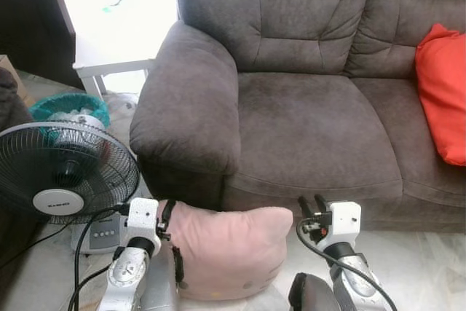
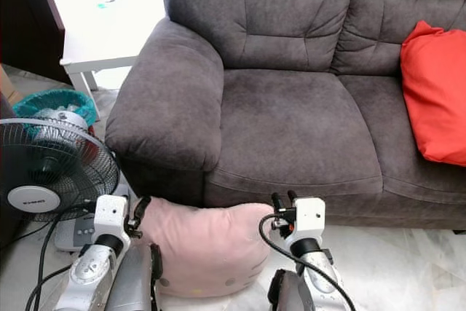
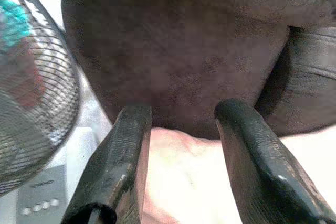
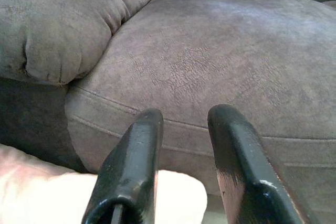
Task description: Move the pillow to the sofa from floor
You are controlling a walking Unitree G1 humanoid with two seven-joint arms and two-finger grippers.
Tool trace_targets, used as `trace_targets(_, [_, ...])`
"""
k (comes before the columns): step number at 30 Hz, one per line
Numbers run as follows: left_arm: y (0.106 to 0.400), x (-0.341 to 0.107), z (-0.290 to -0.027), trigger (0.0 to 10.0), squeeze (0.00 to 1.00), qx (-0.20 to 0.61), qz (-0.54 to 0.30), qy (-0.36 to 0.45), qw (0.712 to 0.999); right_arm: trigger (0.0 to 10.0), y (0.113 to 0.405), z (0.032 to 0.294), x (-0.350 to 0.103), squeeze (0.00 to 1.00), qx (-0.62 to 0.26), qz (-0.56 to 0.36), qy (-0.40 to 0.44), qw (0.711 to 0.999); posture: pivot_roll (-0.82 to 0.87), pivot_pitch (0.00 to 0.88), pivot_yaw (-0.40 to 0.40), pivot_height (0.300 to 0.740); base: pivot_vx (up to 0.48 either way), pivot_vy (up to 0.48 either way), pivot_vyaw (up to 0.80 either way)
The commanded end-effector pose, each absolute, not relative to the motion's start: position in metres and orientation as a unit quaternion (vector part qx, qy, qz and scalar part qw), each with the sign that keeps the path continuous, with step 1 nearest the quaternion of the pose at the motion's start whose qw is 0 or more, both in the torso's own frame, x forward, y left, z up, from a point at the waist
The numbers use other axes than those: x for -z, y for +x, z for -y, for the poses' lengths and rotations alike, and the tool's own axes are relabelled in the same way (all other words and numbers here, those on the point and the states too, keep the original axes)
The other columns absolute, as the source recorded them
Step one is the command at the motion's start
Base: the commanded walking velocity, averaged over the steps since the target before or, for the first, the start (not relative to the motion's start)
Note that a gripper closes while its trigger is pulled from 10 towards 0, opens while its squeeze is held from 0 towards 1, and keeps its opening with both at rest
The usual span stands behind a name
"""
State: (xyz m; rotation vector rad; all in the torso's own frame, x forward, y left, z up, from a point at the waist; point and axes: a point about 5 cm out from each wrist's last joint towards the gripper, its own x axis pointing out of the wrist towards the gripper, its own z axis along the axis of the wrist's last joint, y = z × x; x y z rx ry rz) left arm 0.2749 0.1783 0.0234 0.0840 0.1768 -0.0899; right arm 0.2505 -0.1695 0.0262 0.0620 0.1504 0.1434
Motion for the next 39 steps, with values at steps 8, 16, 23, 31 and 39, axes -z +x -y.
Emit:
trace_targets(8, [0.284, -0.009, -0.192, 10.0, 0.0, 0.023, -0.172, 0.021, 0.985, 10.0, 0.25, 0.173, -0.026, 0.0, -0.076, -0.08, 0.027, 0.994, 0.08, 0.058, -0.102, 0.522, 0.0, 0.0, 0.0])
trace_targets(16, [0.3, -0.018, -0.208, 10.0, 0.0, -0.024, -0.181, -0.004, 0.983, 10.0, 0.251, 0.178, -0.03, 0.0, -0.082, -0.077, 0.02, 0.993, 0.06, 0.085, -0.124, 0.522, 0.0, 0.0, 0.0])
trace_targets(23, [0.306, -0.023, -0.207, 10.0, 0.0, -0.034, -0.17, -0.006, 0.985, 10.0, 0.253, 0.176, -0.032, 0.0, -0.088, -0.074, 0.016, 0.993, 0.06, 0.105, -0.139, 0.522, 0.0, 0.0, 0.0])
trace_targets(31, [0.302, -0.018, -0.204, 10.0, 0.0, -0.028, -0.171, 0.005, 0.985, 10.0, 0.255, 0.174, -0.035, 0.0, -0.096, -0.072, 0.01, 0.993, 0.06, 0.109, -0.14, 0.522, 0.0, 0.0, 0.4])
trace_targets(39, [0.302, -0.017, -0.201, 10.0, 0.0, -0.02, -0.174, 0.007, 0.984, 10.0, 0.255, 0.173, -0.034, 0.0, -0.095, -0.073, 0.013, 0.993, 0.06, 0.108, -0.131, 0.522, 0.03, 0.0, 0.0])
